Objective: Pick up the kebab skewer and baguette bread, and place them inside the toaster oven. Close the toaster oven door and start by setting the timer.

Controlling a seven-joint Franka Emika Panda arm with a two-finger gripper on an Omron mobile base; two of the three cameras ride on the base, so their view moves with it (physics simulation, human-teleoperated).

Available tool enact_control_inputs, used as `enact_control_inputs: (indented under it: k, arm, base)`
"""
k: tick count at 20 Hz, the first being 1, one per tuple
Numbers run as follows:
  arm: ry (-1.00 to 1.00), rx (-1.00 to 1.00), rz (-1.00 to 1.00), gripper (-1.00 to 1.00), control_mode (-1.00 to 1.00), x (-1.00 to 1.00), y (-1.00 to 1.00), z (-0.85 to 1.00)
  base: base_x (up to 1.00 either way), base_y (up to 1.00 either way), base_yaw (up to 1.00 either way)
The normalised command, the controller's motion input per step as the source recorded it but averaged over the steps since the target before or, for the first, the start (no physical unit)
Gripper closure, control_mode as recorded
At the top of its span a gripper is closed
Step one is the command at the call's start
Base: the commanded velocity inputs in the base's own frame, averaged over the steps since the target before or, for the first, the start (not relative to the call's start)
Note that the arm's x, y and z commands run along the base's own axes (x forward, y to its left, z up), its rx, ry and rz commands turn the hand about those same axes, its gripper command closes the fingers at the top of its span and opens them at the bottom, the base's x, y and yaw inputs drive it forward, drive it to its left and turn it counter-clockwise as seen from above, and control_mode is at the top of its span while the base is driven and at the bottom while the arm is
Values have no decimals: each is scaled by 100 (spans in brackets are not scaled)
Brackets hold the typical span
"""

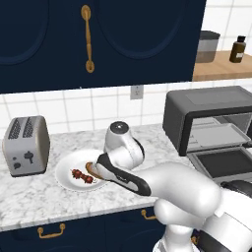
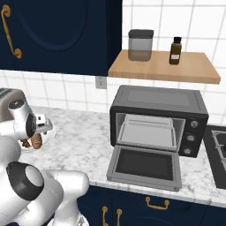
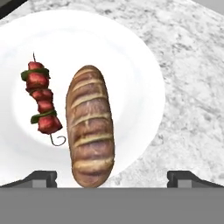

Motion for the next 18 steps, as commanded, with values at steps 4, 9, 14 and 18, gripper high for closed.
enact_control_inputs:
  k: [4,9,14,18]
  arm:
    - [5,0,-5,-100,-100,0,1,-20]
    - [10,0,-2,-100,-100,-11,1,-29]
    - [8,0,0,-100,-100,10,3,-26]
    - [8,0,0,-100,-100,18,5,-19]
  base:
    - [0,0,0]
    - [0,0,0]
    - [0,0,0]
    - [0,0,0]
